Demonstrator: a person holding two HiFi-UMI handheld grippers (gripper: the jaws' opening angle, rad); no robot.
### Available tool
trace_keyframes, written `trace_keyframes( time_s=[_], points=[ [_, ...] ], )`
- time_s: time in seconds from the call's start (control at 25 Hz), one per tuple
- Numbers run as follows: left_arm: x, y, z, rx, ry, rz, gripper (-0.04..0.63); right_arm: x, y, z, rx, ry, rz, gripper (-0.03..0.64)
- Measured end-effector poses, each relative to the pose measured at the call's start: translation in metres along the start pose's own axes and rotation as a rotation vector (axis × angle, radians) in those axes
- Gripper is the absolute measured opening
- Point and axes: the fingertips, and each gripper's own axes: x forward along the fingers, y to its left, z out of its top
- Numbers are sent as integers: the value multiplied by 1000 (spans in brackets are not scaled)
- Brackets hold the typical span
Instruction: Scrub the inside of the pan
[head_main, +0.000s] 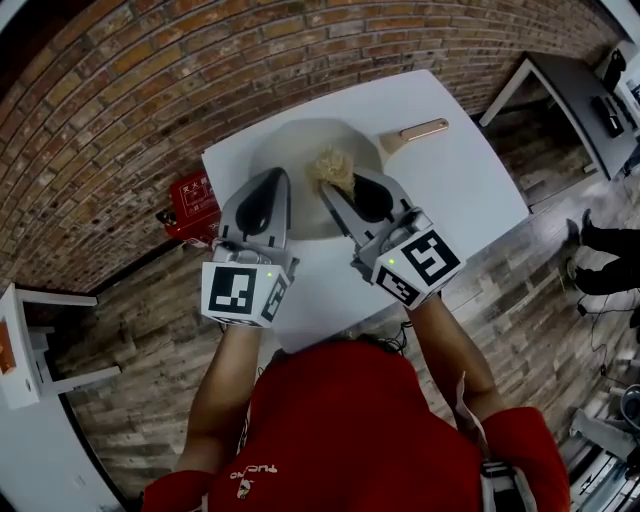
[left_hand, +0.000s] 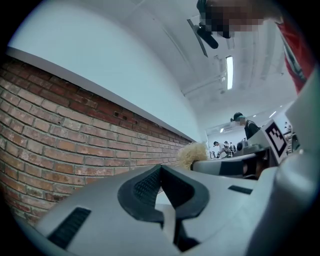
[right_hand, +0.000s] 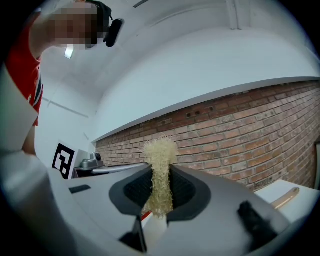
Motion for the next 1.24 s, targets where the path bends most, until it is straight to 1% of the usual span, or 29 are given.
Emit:
trace_keyframes(
  time_s=[0.16,0.64,1.24],
  points=[
    [0,-3,-3,-3,6,-5,12,-4,2,-1,-2,-12,-6,86],
    [-3,-3,-10,-20,8,3,12,-8,10,-11,3,-3,-10,86],
    [-1,-3,-14,-23,10,3,12,-11,4,-15,15,0,-23,86]
  ],
)
